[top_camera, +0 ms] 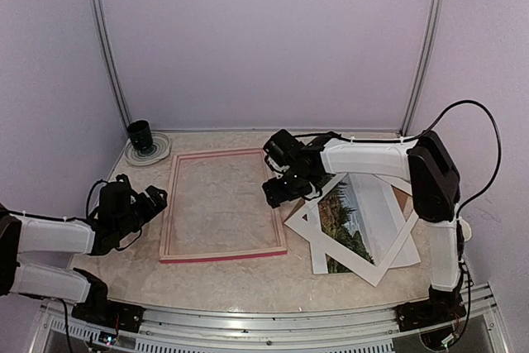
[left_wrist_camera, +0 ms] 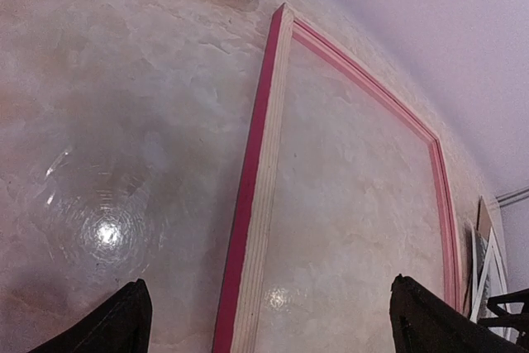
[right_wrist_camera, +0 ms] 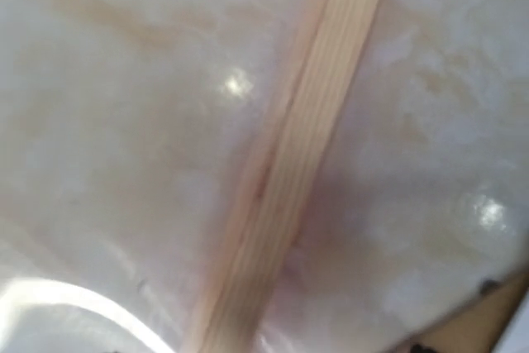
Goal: Put the photo into the frame
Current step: Pick up the mat board from the photo.
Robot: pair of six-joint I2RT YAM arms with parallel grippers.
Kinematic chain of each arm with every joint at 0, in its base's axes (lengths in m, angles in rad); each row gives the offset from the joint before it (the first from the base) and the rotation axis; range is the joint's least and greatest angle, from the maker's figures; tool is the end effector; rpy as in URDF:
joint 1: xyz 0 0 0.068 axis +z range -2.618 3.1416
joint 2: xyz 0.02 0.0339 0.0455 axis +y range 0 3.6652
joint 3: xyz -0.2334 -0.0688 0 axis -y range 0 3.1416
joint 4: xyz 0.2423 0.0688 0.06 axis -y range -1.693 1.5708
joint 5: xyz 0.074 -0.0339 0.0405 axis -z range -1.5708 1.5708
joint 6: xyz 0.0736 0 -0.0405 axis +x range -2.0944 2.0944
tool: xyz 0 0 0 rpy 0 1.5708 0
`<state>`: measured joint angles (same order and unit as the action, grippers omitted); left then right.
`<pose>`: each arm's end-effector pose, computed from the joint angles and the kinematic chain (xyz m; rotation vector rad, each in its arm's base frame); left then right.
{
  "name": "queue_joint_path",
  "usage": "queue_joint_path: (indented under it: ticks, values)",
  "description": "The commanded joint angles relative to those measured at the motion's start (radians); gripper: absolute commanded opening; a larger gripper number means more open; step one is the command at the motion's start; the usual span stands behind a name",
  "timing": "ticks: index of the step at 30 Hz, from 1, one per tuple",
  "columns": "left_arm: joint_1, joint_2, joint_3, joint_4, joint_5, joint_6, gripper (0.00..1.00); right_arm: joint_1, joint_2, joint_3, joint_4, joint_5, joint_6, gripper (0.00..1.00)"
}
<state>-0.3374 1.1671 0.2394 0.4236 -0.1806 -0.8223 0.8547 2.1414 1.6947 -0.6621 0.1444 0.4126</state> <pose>0.2401 -0.0702 0.0995 -0.6147 2.0166 -0.5216 0.3073 0.3370 0.1279 -0.5426 2.6222 0.2168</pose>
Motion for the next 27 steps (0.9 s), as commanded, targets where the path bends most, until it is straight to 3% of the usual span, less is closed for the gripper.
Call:
queue_joint_path:
  ticks: [1,12,27]
  values:
    - [-0.005,0.004,0.054,-0.019,0.011,0.037,0.99,-0.058,-0.127,-0.09,0.081,-0.085,0.03,0.75]
    - [-0.019,0.229,0.233,-0.121,0.032,0.113,0.99,-0.191,-0.265,-0.294,0.177,-0.143,0.084,0.75]
    - [-0.241,0.302,0.459,-0.133,-0.048,0.252,0.99,-0.432,-0.503,-0.709,0.386,-0.307,0.239,0.75]
